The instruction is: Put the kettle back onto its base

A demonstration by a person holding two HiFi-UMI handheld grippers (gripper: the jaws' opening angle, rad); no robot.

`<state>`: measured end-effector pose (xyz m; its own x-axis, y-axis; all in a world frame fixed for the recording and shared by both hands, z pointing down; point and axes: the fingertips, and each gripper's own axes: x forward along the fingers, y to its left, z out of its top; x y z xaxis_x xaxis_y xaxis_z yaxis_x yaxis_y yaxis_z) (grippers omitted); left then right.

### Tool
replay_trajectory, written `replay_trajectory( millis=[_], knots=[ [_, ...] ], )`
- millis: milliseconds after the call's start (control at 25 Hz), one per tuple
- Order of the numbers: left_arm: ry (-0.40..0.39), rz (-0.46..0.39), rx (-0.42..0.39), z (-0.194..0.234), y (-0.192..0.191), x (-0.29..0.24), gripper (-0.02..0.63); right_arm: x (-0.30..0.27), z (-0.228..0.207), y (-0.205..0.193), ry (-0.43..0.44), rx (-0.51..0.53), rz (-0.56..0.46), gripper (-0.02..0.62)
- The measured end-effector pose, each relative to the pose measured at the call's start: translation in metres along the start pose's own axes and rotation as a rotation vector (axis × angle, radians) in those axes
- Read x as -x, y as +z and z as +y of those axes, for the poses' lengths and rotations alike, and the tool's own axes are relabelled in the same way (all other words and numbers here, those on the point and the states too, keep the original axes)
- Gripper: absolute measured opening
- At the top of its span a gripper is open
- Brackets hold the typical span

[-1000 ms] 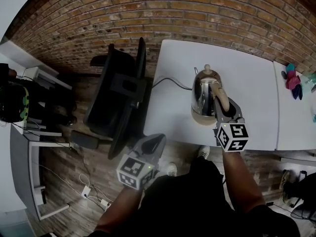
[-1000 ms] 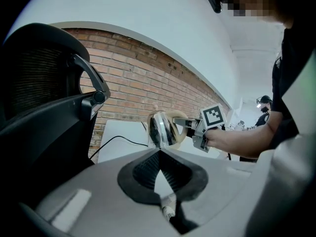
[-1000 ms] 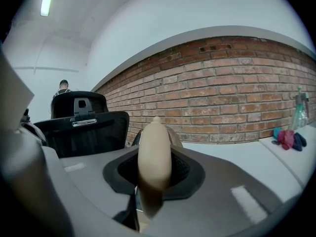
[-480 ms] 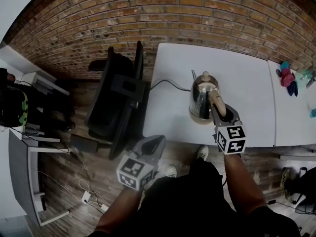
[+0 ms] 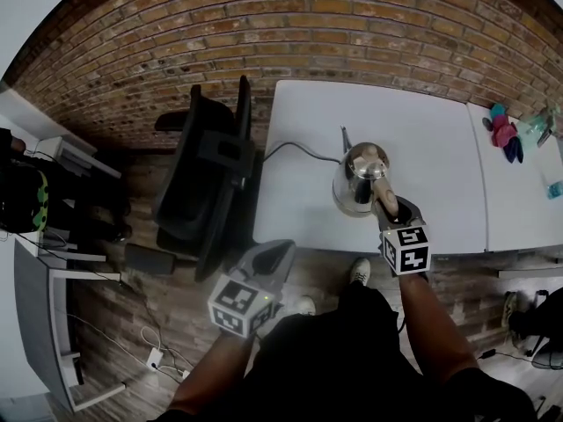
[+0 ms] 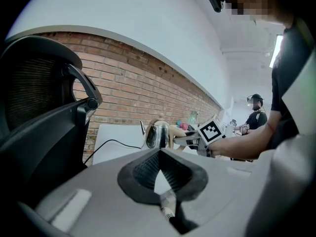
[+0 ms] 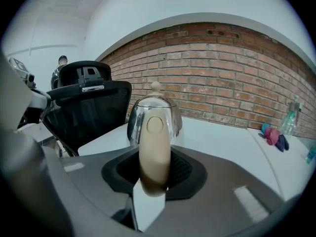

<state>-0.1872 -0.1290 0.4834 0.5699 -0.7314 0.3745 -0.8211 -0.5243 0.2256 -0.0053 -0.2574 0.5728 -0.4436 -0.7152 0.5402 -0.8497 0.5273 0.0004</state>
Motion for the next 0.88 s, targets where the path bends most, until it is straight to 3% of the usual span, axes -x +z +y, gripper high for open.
replay_trajectory(
  millis=[280,760,880],
  knots=[
    [-0.002,0.013,-0.004,-0.004,-0.007,0.005,0.000,0.001,0.000,-0.026,-0.003,-0.008,0.045,0.135],
    [-0.012,0.002,-0.013,-0.015,-0.009,0.008,0.000,0.000,0.004,-0.034,0.013,0.001,0.064,0.137],
    [-0.014,-0.008,-0.019,-0.018,-0.006,0.010,0.000,0.004,0.004,-0.036,0.008,-0.002,0.067,0.175]
  ],
)
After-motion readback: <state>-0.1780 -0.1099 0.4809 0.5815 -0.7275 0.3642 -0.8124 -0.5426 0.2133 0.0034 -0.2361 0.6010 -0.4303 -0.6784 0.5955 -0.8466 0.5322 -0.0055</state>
